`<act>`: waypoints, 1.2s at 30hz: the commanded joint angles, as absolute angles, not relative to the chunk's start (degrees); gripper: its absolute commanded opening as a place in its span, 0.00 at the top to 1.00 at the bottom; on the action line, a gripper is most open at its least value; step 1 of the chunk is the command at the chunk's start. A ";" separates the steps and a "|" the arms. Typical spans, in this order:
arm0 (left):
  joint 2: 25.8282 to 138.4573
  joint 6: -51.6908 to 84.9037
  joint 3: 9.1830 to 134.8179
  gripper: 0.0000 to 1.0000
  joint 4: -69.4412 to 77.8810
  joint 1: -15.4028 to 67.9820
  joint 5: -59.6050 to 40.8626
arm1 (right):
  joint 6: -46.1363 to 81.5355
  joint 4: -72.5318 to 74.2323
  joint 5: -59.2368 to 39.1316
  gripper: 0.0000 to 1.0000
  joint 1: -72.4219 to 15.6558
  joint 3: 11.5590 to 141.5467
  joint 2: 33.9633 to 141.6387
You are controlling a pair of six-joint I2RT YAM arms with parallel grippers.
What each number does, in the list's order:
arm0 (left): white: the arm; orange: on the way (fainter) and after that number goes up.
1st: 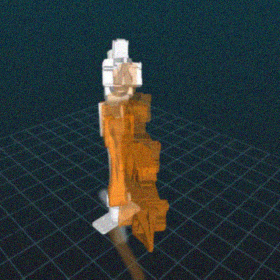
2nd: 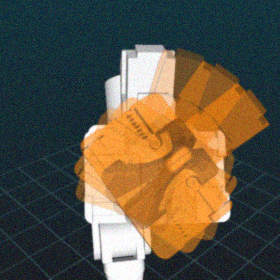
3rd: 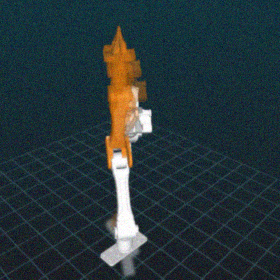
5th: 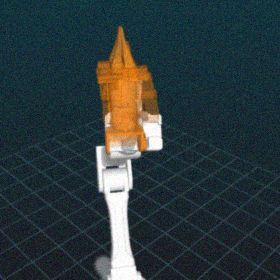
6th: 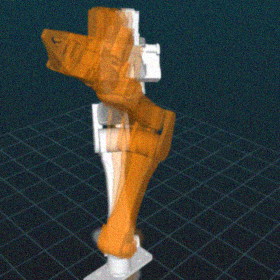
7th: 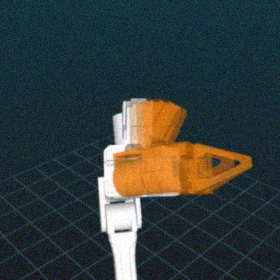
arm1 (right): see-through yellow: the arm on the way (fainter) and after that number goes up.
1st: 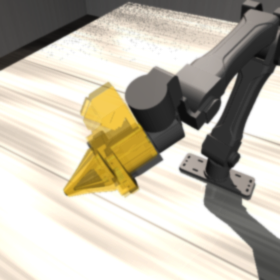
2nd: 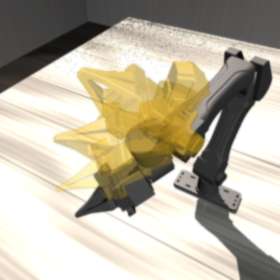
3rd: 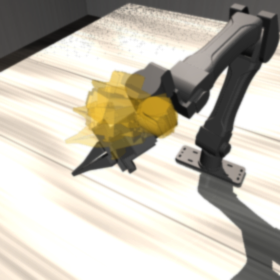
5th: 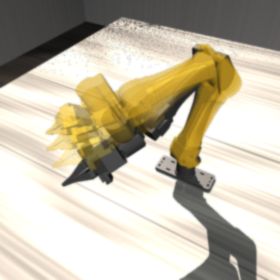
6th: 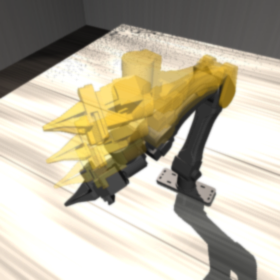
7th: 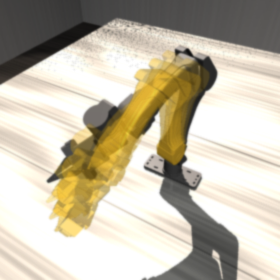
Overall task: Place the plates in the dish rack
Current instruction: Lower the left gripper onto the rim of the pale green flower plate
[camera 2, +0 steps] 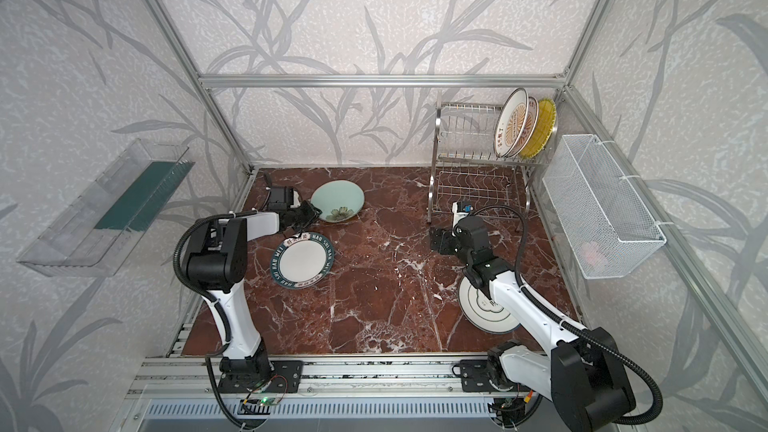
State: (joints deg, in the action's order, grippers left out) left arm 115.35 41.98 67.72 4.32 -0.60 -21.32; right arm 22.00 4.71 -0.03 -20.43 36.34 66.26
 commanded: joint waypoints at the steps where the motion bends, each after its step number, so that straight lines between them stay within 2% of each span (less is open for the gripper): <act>1: 117.06 42.84 69.60 0.65 4.90 -0.92 -22.09 | 21.27 4.44 0.73 0.16 -20.71 35.83 64.87; 17: 119.11 43.78 70.49 0.82 5.93 -1.18 -23.64 | 21.18 4.22 1.41 0.16 -20.67 35.34 64.52; 24: 119.49 43.72 70.98 0.83 5.36 -1.24 -24.35 | 21.27 4.22 1.43 0.16 -20.71 35.31 64.42; 36: 119.96 43.33 71.50 0.91 4.79 -1.32 -25.79 | 21.45 4.35 1.49 0.16 -20.62 35.18 64.42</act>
